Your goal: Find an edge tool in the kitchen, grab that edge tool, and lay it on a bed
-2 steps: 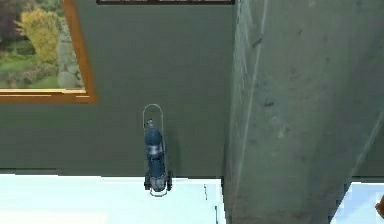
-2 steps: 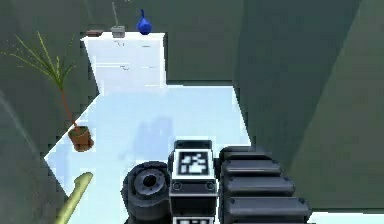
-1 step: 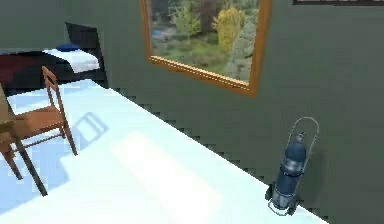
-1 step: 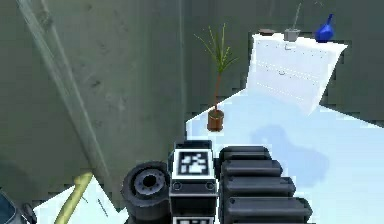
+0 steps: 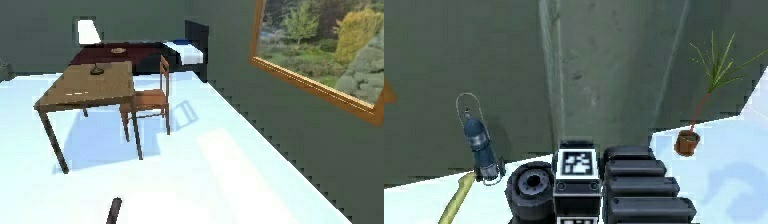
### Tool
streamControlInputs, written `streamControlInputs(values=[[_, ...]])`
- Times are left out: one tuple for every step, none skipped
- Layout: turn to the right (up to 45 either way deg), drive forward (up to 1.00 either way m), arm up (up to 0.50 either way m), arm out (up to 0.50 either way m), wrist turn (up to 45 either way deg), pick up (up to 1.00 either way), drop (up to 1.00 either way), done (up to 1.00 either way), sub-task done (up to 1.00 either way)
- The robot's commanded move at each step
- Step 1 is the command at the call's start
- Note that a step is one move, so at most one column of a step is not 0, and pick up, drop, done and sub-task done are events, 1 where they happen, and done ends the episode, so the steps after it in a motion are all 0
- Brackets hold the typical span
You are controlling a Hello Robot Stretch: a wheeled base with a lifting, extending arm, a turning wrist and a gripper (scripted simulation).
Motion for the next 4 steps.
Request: streamControlInputs(values=[[0.0,0.45,0.0,0.0,0.0,0.0,0.0,0.0,0.0],[9.0,0.0,0.0,0.0,0.0,0.0,0.0,0.0,0.0],[0.0,1.0,0.0,0.0,0.0,0.0,0.0,0.0,0.0],[3.0,0.0,0.0,0.0,0.0,0.0,0.0,0.0,0.0]])
